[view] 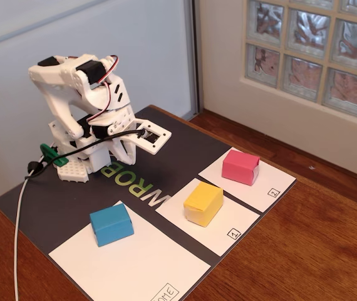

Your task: Move box red to zone 2

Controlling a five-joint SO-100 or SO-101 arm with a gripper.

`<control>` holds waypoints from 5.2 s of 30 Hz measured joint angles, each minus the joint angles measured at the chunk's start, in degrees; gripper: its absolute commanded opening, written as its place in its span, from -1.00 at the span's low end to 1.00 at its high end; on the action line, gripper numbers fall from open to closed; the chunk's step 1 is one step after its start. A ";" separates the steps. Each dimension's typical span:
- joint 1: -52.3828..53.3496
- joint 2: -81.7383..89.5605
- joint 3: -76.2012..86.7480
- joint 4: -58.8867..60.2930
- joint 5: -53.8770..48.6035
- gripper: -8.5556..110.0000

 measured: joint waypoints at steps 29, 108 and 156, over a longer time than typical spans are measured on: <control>-0.53 29.00 32.52 -1.93 4.83 -0.86; -7.12 44.21 38.41 2.37 7.03 -0.86; -7.12 44.21 38.41 2.37 7.03 -0.86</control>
